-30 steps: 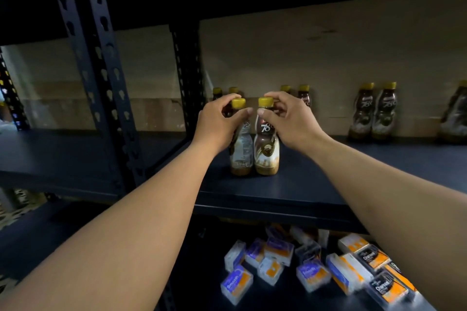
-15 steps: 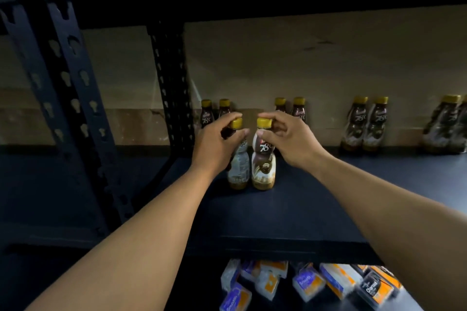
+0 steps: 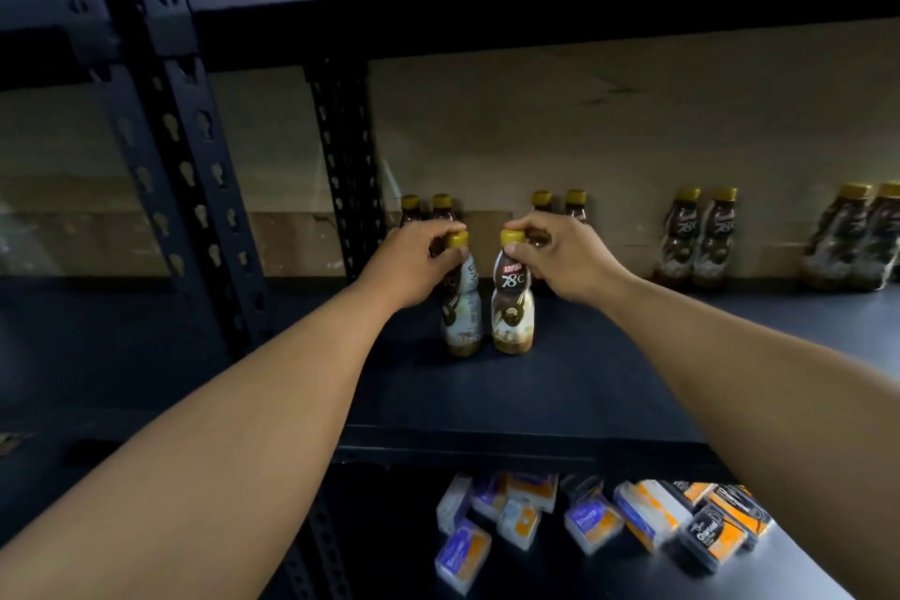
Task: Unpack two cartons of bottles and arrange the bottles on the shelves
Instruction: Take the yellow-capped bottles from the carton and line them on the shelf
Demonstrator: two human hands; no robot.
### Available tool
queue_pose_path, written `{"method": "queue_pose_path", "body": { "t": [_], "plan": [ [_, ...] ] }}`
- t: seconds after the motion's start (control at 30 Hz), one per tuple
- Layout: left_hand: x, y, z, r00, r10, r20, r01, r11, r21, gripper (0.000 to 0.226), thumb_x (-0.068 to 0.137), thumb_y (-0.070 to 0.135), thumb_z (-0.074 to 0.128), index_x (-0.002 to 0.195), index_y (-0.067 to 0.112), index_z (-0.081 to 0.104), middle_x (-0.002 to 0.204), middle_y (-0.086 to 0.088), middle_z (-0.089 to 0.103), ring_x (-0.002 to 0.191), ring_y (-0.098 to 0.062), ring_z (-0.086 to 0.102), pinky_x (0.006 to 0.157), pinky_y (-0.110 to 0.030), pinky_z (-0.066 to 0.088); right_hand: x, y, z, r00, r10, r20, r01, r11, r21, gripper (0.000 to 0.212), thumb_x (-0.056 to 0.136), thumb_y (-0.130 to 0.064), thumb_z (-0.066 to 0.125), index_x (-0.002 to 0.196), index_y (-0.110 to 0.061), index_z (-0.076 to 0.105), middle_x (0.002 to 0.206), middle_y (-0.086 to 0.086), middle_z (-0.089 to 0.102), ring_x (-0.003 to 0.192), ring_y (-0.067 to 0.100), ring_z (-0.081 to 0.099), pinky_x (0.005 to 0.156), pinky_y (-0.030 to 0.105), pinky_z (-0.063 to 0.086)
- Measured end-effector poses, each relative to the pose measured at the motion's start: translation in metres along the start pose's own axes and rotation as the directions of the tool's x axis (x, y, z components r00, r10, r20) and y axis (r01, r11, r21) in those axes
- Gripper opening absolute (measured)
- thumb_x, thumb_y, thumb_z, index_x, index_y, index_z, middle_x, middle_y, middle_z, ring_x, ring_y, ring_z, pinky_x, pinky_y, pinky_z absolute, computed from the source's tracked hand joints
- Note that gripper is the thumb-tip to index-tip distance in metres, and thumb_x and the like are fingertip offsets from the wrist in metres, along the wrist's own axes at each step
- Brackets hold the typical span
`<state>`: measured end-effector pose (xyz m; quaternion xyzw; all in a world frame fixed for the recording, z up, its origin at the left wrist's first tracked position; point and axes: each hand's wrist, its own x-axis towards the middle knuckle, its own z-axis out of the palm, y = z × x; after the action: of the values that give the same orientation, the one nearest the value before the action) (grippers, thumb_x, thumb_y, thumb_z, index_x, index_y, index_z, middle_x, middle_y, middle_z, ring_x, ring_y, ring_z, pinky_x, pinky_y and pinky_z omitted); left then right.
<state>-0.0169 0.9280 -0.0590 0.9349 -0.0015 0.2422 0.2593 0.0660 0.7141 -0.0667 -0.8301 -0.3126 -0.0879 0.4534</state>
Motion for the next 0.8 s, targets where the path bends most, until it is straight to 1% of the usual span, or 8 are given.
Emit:
{"method": "queue_pose_path", "body": {
  "t": [0.07,0.17,0.23,0.33,0.43,0.57,0.67,0.8],
  "plan": [
    [-0.002,0.003,-0.001,1.0,-0.015,-0.014,0.015,1.0,0.003,0.041,0.093,0.042,0.068,0.132,0.032,0.064,0.131,0.003,0.064,0.123,-0.02,0.055,0.106,-0.038,0.045,0.002,-0.001,0.0,1.0,-0.007,-0.009,0.006,1.0,-0.031,0.021,0.093,-0.037,0.073,0.112,-0.04,0.068,0.094,-0.014,0.068,0.079,0.004,0.062,0.083,0.034,0.056],
    [-0.004,0.01,-0.003,0.999,-0.02,-0.038,0.021,1.0,0.02,0.034,0.092,0.037,0.071,0.123,0.024,0.067,0.12,0.001,0.068,0.112,-0.017,0.06,0.092,-0.028,0.046,0.002,-0.003,-0.001,1.0,0.014,-0.006,-0.014,0.999,-0.046,0.02,0.091,-0.038,0.074,0.11,-0.04,0.067,0.101,-0.01,0.069,0.087,0.012,0.066,0.088,0.043,0.059],
    [-0.004,0.012,-0.004,0.999,-0.035,-0.041,0.037,0.998,0.043,0.031,0.091,0.037,0.072,0.116,0.021,0.068,0.117,0.001,0.068,0.109,-0.017,0.06,0.088,-0.027,0.044,0.001,-0.004,0.0,1.0,0.018,-0.017,-0.019,0.999,-0.049,0.02,0.09,-0.04,0.074,0.109,-0.04,0.067,0.106,-0.009,0.069,0.094,0.016,0.067,0.09,0.046,0.058],
    [-0.001,0.012,-0.005,0.997,-0.067,-0.043,0.068,0.997,0.037,0.03,0.088,0.04,0.074,0.112,0.022,0.067,0.116,0.003,0.067,0.113,-0.017,0.059,0.091,-0.031,0.045,-0.002,-0.007,0.0,0.999,0.015,-0.031,-0.017,0.998,-0.067,0.021,0.09,-0.042,0.074,0.109,-0.04,0.067,0.11,-0.009,0.068,0.099,0.015,0.065,0.094,0.045,0.056],
    [0.001,0.01,-0.003,0.994,-0.094,-0.048,0.094,0.996,0.005,0.028,0.085,0.039,0.077,0.105,0.023,0.066,0.108,0.007,0.067,0.11,-0.014,0.06,0.087,-0.027,0.044,-0.004,-0.01,-0.001,0.999,0.018,-0.042,-0.022,0.996,-0.084,0.025,0.09,-0.041,0.075,0.112,-0.035,0.068,0.113,-0.008,0.067,0.105,0.013,0.063,0.096,0.041,0.053],
    [0.005,0.009,0.001,0.991,-0.111,-0.076,0.109,0.993,-0.033,0.027,0.077,0.045,0.082,0.089,0.029,0.064,0.095,0.008,0.069,0.1,-0.016,0.063,0.089,-0.04,0.054,-0.005,-0.012,-0.001,0.997,0.033,-0.067,-0.038,0.996,-0.082,0.025,0.089,-0.041,0.076,0.111,-0.032,0.069,0.112,-0.008,0.067,0.105,0.013,0.062,0.092,0.036,0.051],
    [0.007,0.009,0.002,0.992,-0.102,-0.076,0.1,0.994,-0.038,0.029,0.074,0.048,0.083,0.085,0.029,0.063,0.091,0.008,0.069,0.096,-0.016,0.064,0.086,-0.042,0.056,-0.006,-0.013,0.001,0.997,0.03,-0.072,-0.037,0.995,-0.098,0.025,0.091,-0.041,0.073,0.113,-0.032,0.068,0.113,-0.008,0.066,0.104,0.012,0.06,0.084,0.031,0.046],
    [0.008,0.001,0.002,0.994,-0.077,-0.074,0.071,0.995,-0.076,0.029,0.075,0.049,0.081,0.089,0.03,0.064,0.098,0.005,0.07,0.101,-0.018,0.063,0.089,-0.045,0.054,-0.005,-0.011,0.003,0.996,0.05,-0.076,-0.056,0.995,-0.077,0.025,0.091,-0.042,0.073,0.113,-0.032,0.069,0.114,-0.008,0.068,0.107,0.013,0.062,0.092,0.036,0.051]
  ]
}}
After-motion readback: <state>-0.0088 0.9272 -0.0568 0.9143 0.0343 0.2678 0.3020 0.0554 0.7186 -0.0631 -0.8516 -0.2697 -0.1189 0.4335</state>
